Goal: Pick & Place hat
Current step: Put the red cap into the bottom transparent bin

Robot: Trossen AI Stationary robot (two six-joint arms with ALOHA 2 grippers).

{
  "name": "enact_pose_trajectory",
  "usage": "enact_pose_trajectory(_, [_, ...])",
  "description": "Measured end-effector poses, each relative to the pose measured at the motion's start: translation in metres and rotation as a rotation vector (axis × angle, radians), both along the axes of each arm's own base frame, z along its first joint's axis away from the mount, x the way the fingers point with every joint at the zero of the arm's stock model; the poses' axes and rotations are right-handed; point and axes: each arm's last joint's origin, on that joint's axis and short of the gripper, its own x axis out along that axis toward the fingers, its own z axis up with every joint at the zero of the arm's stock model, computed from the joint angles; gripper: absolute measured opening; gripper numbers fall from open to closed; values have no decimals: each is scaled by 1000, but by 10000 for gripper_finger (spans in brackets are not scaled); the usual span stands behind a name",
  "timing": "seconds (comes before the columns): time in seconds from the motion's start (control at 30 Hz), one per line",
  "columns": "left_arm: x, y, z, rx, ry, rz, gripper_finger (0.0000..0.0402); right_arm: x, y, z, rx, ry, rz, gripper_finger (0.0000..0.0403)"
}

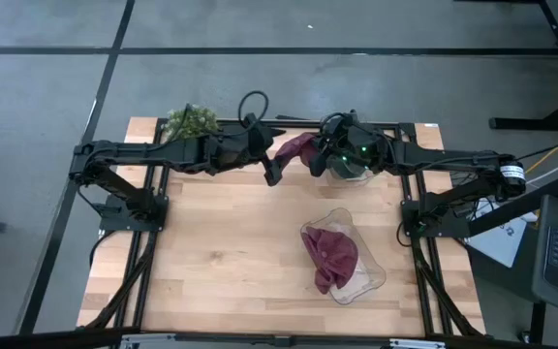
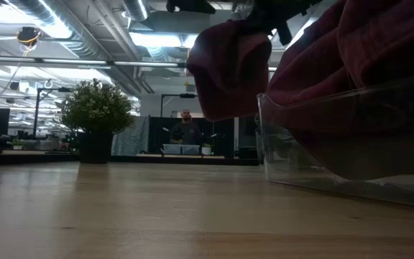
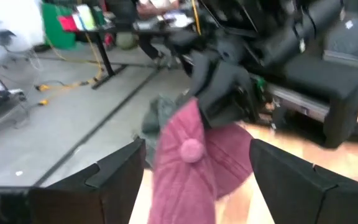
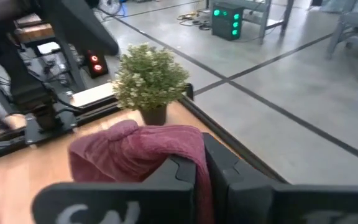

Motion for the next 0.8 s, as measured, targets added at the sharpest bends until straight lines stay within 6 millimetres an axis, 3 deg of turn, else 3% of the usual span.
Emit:
enact_pose_trajectory(0.43, [29, 3, -37, -25, 102, 26, 292, 13, 0, -8, 67, -39, 58, 9])
enact_pose_trajectory(0.67, [27, 5, -39, 49, 156, 82, 290, 13, 2, -11, 89, -13, 89, 9])
enact_pose_trajectory(0.8, [25, 6, -40, 54, 190, 92, 266, 13, 2, -11, 109, -19, 95, 9])
